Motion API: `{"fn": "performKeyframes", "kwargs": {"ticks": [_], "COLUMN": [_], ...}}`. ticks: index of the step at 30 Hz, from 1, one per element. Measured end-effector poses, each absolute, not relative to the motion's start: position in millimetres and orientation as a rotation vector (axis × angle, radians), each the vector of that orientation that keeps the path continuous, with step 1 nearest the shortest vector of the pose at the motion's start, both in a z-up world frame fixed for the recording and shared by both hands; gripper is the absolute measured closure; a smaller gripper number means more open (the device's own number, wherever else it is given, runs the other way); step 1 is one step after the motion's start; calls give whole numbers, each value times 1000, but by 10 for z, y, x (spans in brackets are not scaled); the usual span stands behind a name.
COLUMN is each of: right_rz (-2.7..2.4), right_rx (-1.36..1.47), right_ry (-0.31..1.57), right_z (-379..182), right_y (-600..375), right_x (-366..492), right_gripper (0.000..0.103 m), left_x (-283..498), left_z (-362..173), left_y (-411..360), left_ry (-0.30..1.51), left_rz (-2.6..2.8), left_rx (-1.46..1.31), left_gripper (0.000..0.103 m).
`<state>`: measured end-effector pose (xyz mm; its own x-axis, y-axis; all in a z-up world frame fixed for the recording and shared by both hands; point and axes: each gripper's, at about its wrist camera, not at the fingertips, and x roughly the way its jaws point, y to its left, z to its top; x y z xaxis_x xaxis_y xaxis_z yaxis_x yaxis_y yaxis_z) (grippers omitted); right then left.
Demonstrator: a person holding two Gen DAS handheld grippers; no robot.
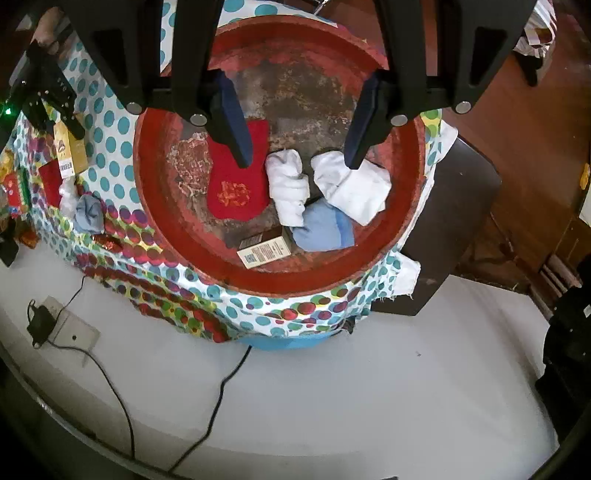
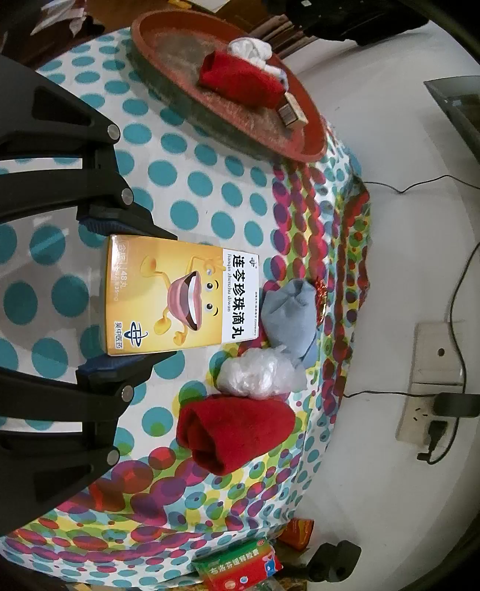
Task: Organize objects
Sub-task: 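Lower the red sock onto the tray and open the left gripper, then carry the yellow medicine box to the red tray with the right gripper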
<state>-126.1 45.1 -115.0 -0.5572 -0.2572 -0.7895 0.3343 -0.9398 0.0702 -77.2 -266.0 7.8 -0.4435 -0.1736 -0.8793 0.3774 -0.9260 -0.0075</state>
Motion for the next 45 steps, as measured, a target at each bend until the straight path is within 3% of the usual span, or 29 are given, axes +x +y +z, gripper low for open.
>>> {"fn": "performKeyframes", "kwargs": {"ticks": [7, 20, 45], "right_rz": [-2464, -2307, -2002], "right_rx": [1222, 1095, 1061], "right_ry": [99, 232, 464], "right_z": [-941, -567, -726], "right_y": [224, -471, -1169], "right_x": [-1258, -1031, -480], "right_gripper": [55, 55, 55], "left_x": [-693, -560, -377], "left_z": [119, 233, 281], "left_y": [-2786, -2944, -3333], "left_ry": [308, 344, 445], "left_rz": [-2407, -2398, -2349], "left_rx": [1411, 1359, 1297], "left_gripper": [50, 50, 50]}}
